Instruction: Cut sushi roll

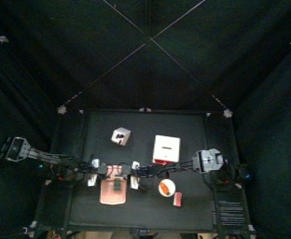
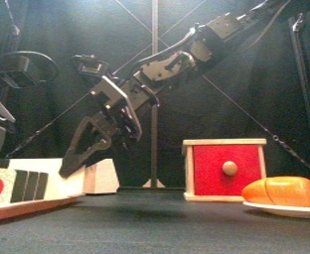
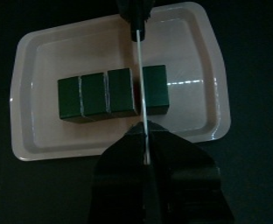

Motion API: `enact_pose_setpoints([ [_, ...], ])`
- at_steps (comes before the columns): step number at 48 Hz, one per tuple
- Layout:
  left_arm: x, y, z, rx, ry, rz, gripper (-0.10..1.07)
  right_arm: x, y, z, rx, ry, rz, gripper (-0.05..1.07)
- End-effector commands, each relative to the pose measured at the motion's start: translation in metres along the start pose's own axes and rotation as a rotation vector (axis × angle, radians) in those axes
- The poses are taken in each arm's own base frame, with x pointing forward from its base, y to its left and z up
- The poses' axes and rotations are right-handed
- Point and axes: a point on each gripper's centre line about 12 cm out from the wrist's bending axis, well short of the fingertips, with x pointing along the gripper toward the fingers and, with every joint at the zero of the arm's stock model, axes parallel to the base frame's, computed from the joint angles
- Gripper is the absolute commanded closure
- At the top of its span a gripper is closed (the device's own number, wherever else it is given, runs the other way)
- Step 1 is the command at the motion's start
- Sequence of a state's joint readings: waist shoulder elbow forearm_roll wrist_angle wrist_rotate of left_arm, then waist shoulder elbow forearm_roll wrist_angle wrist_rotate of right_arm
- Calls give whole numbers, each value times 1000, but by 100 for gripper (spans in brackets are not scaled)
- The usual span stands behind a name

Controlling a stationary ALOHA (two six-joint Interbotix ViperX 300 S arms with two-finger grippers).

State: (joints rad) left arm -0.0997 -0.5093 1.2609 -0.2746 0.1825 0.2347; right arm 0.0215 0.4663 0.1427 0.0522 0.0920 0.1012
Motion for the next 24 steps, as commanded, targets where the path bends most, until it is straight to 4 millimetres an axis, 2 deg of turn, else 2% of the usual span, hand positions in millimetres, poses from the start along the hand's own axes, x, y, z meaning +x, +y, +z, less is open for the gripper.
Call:
enact_pose_setpoints([
  [1, -3, 5, 17, -1, -54, 19, 60, -21, -9, 32, 11, -81, -9, 78],
  [24, -11, 17, 22, -5, -94, 63, 60, -27, -24, 41, 23, -101, -32, 78],
])
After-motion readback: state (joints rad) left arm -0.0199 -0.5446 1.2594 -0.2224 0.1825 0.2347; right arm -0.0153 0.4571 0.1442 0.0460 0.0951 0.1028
